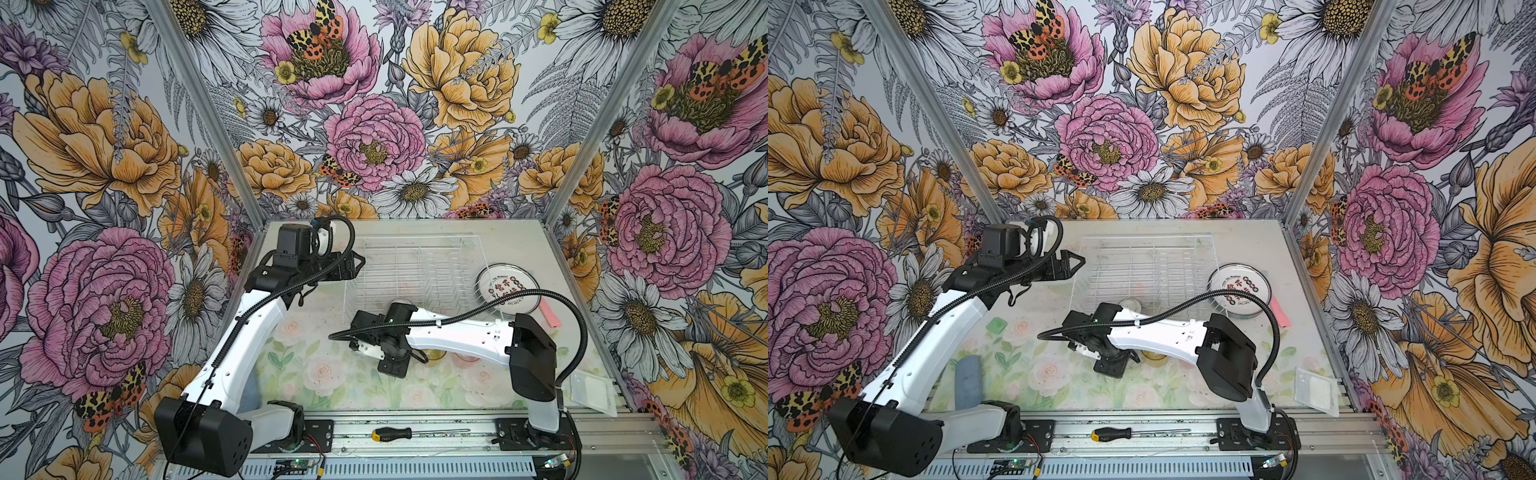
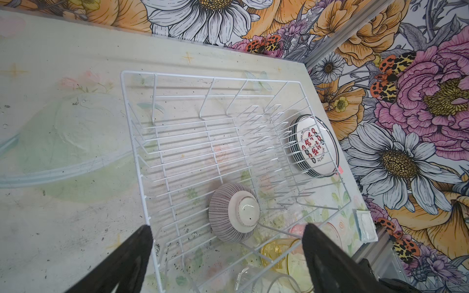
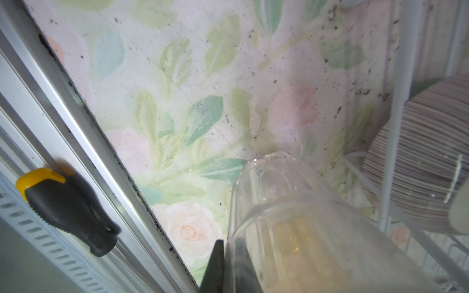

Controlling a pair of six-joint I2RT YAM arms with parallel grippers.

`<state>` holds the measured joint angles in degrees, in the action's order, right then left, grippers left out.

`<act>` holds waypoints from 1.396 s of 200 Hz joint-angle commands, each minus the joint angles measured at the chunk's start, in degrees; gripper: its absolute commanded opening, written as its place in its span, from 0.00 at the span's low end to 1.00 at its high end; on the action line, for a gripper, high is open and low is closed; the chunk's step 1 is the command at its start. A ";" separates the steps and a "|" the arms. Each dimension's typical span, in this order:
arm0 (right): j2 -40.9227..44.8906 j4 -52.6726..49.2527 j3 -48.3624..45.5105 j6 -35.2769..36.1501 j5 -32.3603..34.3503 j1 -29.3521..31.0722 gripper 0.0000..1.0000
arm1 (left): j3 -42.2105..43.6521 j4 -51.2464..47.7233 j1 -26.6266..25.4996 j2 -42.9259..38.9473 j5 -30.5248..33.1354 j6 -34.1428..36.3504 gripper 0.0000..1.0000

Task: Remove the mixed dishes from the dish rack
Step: 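Lower the clear glass onto the table beside the yellow glass and open the right gripper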

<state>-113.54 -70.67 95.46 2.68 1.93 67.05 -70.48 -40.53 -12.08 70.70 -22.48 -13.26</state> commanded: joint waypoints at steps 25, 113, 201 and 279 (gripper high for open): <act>-1.87 -0.16 2.00 1.20 1.30 -1.07 0.00 | 0.56 -0.07 0.78 -0.45 -0.72 1.04 0.94; -2.90 -0.17 1.68 1.50 1.22 -1.92 0.04 | 0.46 -0.05 0.80 0.01 -0.83 1.04 0.94; -2.74 -0.10 1.66 1.54 2.06 -2.07 0.24 | 0.08 -0.07 0.83 0.39 -1.16 1.08 0.95; 0.95 0.23 2.23 1.14 4.58 -2.32 0.38 | 0.51 -0.86 0.82 0.94 0.26 1.60 0.95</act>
<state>-115.94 -70.70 95.85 3.99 4.54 65.14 -70.48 -40.56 -11.81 71.02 -22.50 -13.02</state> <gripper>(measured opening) 0.376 0.953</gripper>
